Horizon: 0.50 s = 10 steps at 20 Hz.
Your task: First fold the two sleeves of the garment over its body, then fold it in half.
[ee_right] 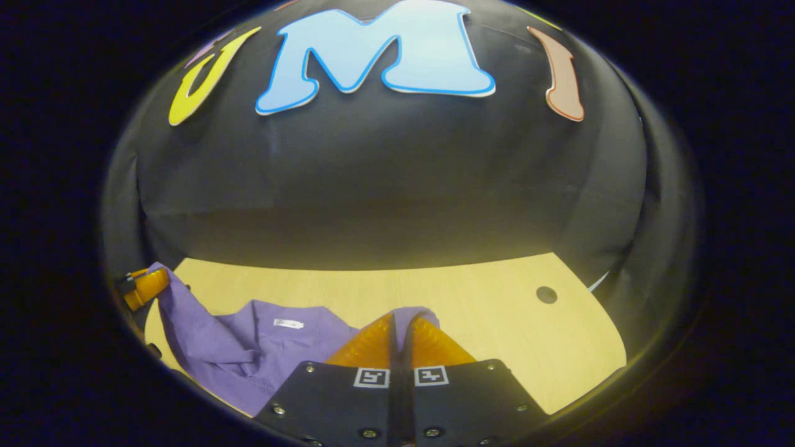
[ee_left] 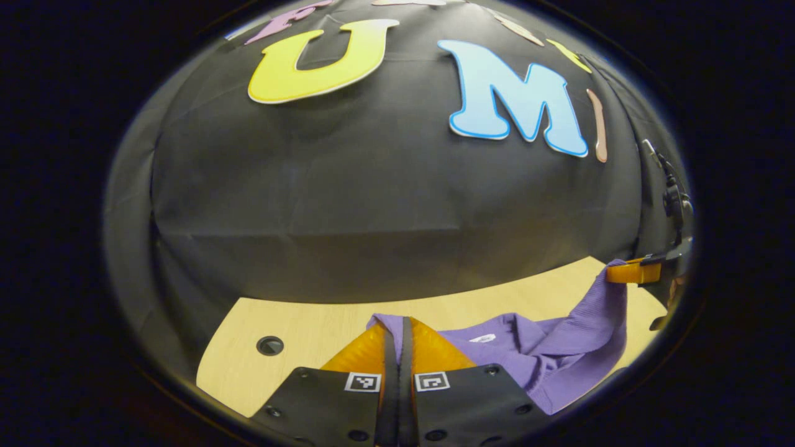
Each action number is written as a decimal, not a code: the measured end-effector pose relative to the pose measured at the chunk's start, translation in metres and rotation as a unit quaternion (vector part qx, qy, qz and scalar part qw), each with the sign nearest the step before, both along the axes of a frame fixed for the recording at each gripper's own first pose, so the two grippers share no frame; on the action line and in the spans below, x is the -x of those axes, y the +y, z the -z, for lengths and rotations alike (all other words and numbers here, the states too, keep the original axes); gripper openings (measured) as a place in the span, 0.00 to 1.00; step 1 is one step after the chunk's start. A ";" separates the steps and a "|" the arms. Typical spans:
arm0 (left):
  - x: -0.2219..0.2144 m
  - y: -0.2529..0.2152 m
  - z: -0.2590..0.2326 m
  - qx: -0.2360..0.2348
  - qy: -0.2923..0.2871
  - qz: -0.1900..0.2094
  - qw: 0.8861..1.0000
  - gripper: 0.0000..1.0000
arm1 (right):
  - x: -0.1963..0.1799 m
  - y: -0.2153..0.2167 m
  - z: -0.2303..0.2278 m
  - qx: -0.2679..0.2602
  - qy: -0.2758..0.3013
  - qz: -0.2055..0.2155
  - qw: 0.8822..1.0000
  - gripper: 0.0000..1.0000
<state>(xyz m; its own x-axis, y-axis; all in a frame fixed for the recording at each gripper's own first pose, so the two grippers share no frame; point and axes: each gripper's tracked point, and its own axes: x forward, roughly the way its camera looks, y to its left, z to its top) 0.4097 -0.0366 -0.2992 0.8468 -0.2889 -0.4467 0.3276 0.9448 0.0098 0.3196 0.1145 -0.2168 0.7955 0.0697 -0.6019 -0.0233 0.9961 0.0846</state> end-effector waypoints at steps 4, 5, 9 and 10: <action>0.000 0.002 0.016 -0.007 0.014 -0.017 1.000 0.11 | 0.002 0.004 0.009 0.030 0.007 -0.018 0.999 0.04; 0.002 0.001 0.016 -0.005 0.018 -0.017 1.000 0.14 | 0.002 0.005 0.009 0.034 0.006 -0.022 0.999 0.06; 0.013 -0.002 0.004 -0.016 0.010 -0.021 1.000 0.36 | 0.010 0.008 -0.002 0.042 -0.001 -0.045 0.998 0.10; 0.017 -0.004 -0.003 -0.017 0.004 -0.019 1.000 0.34 | 0.013 0.008 -0.006 0.049 -0.007 -0.050 0.998 0.10</action>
<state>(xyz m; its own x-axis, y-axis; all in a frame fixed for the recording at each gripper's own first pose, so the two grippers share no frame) 0.3927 -0.0401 -0.2957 0.8533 -0.2408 -0.4625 0.2910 0.9559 0.0391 0.3061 0.1222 -0.2111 0.7959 0.0903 -0.5987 -0.1235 0.9922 -0.0145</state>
